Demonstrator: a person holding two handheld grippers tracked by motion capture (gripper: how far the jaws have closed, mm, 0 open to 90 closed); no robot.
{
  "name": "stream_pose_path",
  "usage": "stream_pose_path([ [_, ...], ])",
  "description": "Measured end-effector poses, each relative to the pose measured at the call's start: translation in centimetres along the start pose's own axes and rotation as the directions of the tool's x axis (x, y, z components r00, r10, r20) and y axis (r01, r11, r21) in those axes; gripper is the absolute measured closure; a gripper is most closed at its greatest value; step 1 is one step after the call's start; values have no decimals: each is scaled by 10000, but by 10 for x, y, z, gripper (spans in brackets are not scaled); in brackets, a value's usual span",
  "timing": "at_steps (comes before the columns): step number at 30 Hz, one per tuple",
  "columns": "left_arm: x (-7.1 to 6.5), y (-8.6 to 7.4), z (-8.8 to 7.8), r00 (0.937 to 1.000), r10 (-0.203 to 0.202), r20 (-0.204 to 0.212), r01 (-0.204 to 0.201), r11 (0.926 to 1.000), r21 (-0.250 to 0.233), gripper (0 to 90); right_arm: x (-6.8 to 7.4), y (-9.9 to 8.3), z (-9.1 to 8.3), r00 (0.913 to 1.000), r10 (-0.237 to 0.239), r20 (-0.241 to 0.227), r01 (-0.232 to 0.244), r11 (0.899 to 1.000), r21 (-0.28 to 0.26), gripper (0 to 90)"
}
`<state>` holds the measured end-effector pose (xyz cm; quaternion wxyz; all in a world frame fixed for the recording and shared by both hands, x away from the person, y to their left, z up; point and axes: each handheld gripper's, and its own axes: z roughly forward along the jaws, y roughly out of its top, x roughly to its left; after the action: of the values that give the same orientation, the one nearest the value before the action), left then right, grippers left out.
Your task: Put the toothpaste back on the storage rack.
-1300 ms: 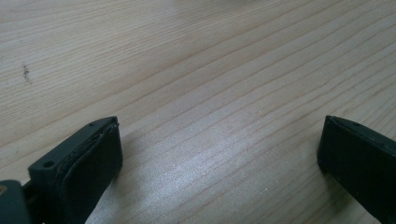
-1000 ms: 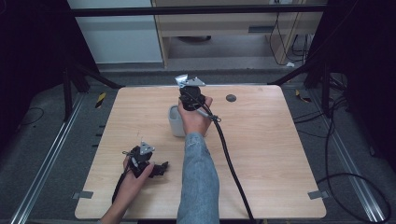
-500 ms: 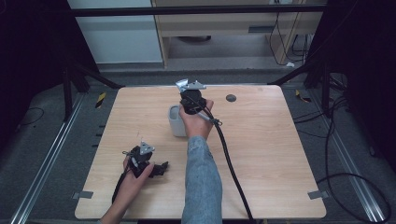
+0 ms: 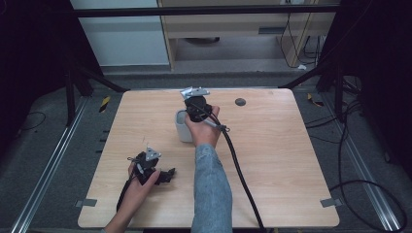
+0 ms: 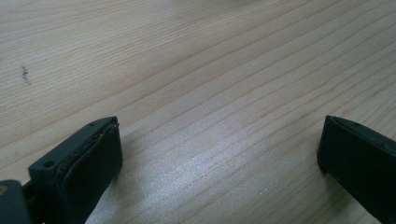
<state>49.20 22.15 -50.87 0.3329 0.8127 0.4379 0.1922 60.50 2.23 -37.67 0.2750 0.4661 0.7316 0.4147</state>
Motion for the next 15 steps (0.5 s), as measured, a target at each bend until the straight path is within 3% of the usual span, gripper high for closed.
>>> stream_pose_path([
  [15, 0, 0, 0, 10000, -9, -1, 9, 10000, -10, 0, 3, -5, 6, 9999, -71, -133, 75, 9995, 312, 792],
])
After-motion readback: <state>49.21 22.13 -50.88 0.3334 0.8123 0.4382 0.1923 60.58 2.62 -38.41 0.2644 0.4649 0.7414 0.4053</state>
